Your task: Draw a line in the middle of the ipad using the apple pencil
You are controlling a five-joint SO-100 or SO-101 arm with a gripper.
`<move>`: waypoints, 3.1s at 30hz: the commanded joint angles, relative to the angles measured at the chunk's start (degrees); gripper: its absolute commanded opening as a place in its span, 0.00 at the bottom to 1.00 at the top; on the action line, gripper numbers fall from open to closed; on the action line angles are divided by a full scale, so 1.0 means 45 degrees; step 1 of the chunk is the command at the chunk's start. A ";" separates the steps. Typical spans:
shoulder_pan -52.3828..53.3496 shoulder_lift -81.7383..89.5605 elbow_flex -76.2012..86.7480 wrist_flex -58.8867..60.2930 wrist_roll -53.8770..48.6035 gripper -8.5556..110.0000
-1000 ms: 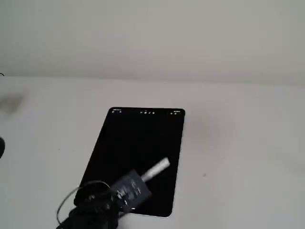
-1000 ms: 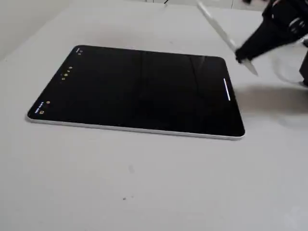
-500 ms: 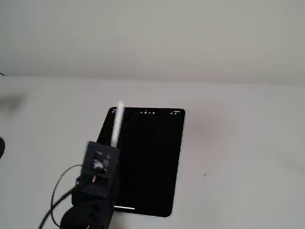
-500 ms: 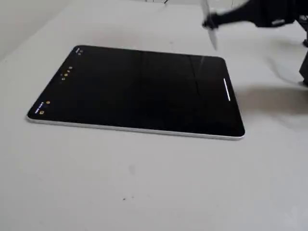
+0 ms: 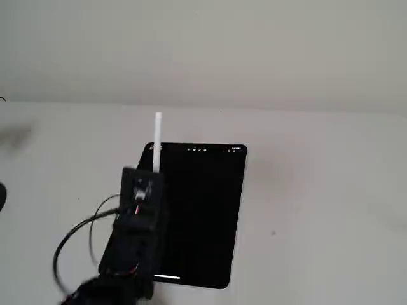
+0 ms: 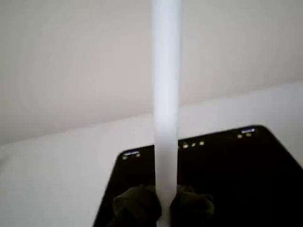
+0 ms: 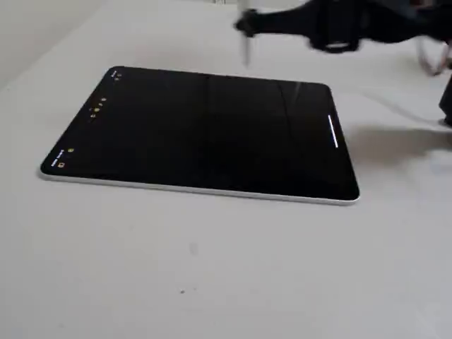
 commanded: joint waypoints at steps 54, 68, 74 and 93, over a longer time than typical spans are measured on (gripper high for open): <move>0.0625 -0.6953 -0.2305 -0.3652 -0.1543 0.07; 0.0645 -0.6641 0.0234 -0.5449 -0.1328 0.07; 0.0664 -0.6680 0.0234 -0.5488 -0.1328 0.07; 0.0664 -0.6758 0.0215 -0.5527 -0.1309 0.07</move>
